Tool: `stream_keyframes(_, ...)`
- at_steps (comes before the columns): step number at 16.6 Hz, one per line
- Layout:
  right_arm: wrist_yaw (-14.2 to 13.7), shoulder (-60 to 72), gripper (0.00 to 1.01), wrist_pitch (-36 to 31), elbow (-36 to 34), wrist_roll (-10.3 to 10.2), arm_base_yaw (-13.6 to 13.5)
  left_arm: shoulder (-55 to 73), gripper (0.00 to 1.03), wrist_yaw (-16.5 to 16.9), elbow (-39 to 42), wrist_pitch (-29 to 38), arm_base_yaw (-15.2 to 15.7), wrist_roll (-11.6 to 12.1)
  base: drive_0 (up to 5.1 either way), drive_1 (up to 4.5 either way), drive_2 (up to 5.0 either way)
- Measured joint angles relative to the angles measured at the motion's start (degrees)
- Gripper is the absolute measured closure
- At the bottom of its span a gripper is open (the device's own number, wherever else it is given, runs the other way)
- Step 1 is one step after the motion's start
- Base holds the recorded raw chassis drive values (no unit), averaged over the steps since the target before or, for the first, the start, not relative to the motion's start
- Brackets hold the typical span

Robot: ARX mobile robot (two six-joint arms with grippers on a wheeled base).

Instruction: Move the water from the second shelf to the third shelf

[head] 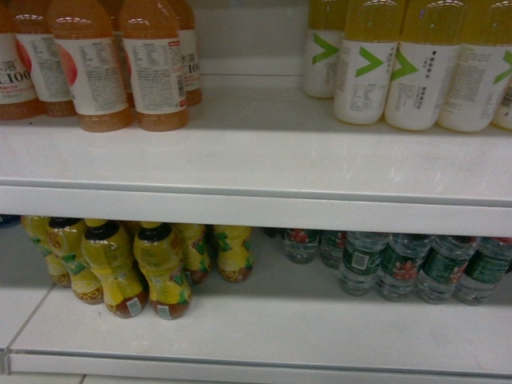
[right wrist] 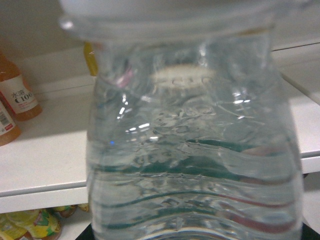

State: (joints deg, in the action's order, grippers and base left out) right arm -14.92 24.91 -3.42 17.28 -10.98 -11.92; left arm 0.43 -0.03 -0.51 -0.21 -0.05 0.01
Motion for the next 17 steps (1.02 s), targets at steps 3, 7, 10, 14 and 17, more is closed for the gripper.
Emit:
stream_keyframes(3, 0.0, 0.1, 0.58, 0.0, 0.0, 0.0, 0.0, 0.0, 0.05, 0.0, 0.0, 0.0, 0.0, 0.0, -4.7, 2.26, 2.3)
stream_keyframes(7, 0.1, 0.1, 0.58, 0.0, 0.0, 0.0, 0.0, 0.0, 0.05, 0.0, 0.0, 0.0, 0.0, 0.0, -4.7, 2.33, 2.3)
stream_keyframes(10, 0.1, 0.0, 0.58, 0.0, 0.0, 0.0, 0.0, 0.0, 0.05, 0.0, 0.0, 0.0, 0.0, 0.0, -4.8, 2.35, 2.4)
stream_keyframes(14, 0.1, 0.0, 0.58, 0.0, 0.0, 0.0, 0.0, 0.0, 0.05, 0.0, 0.0, 0.0, 0.0, 0.0, -4.8, 2.36, 2.4)
stream_keyframes(17, 0.1, 0.1, 0.58, 0.0, 0.0, 0.0, 0.0, 0.0, 0.05, 0.0, 0.0, -0.1, 0.0, 0.0, -4.9, 2.29, 2.3)
